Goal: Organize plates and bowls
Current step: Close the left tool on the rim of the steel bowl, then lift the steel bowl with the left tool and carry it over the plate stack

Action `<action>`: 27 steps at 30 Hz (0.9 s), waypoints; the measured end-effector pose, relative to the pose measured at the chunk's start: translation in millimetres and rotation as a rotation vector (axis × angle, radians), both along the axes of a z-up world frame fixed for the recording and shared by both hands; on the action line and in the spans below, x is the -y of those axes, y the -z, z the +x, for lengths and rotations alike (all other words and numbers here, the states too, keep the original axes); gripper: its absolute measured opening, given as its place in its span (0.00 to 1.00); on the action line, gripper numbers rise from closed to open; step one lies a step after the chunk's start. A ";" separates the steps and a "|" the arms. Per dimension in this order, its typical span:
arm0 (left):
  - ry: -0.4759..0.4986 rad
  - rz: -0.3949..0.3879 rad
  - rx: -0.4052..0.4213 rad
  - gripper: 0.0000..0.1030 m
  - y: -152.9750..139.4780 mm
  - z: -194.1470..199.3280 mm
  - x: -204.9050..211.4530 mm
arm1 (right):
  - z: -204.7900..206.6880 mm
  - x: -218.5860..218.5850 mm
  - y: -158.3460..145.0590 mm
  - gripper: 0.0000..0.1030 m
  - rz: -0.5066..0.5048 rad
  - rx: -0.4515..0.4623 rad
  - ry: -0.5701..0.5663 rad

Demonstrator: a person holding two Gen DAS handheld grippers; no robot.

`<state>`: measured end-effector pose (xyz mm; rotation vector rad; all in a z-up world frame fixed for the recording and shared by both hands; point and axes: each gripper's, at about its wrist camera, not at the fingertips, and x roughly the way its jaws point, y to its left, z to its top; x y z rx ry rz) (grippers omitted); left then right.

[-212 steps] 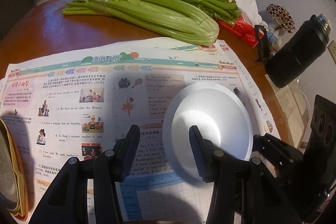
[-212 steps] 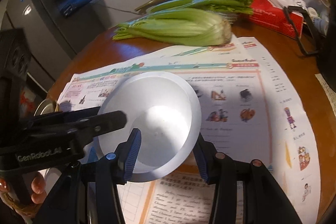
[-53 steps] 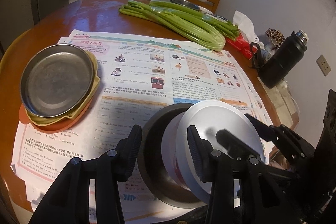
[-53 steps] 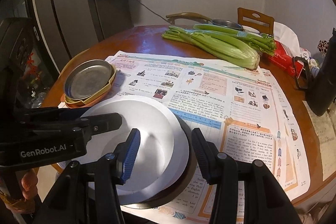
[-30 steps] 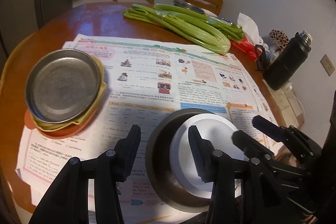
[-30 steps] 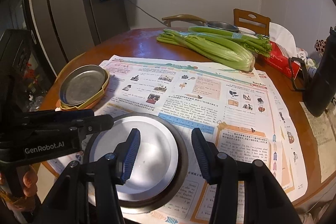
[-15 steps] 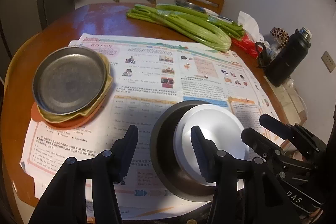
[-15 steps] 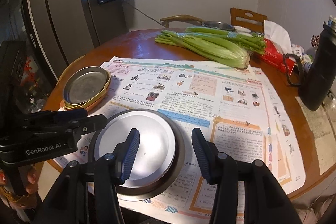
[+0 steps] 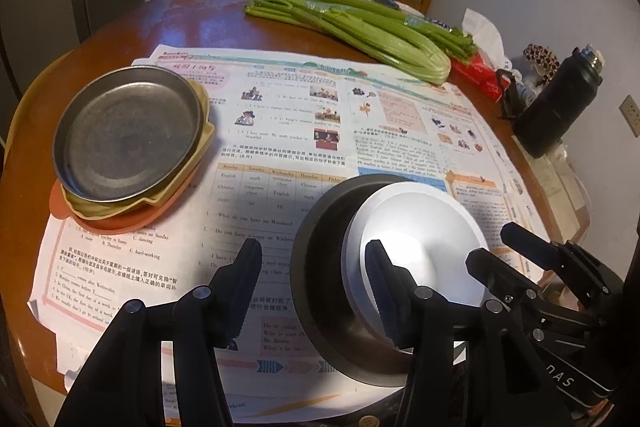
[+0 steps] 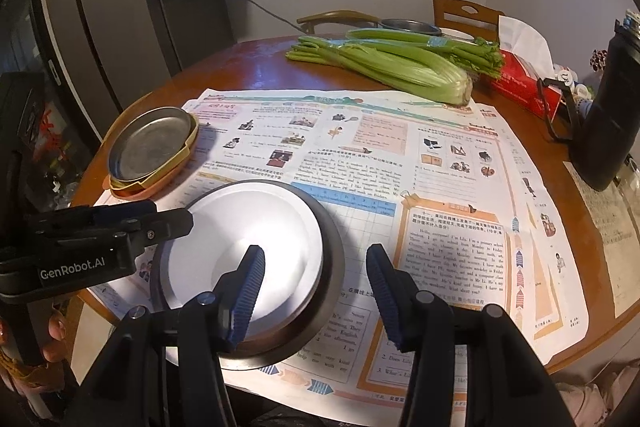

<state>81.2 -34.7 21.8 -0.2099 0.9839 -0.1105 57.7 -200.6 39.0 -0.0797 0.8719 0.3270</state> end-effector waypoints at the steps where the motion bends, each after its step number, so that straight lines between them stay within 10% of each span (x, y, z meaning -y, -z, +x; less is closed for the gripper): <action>1: 0.003 -0.003 0.000 0.54 0.4 0.2 0.4 | 0.2 0.4 0.9 0.51 0.001 -0.003 0.001; 27: 0.014 -0.029 -0.051 0.61 24.5 8.7 5.3 | 1.8 -0.4 29.7 0.52 0.066 -0.111 -0.035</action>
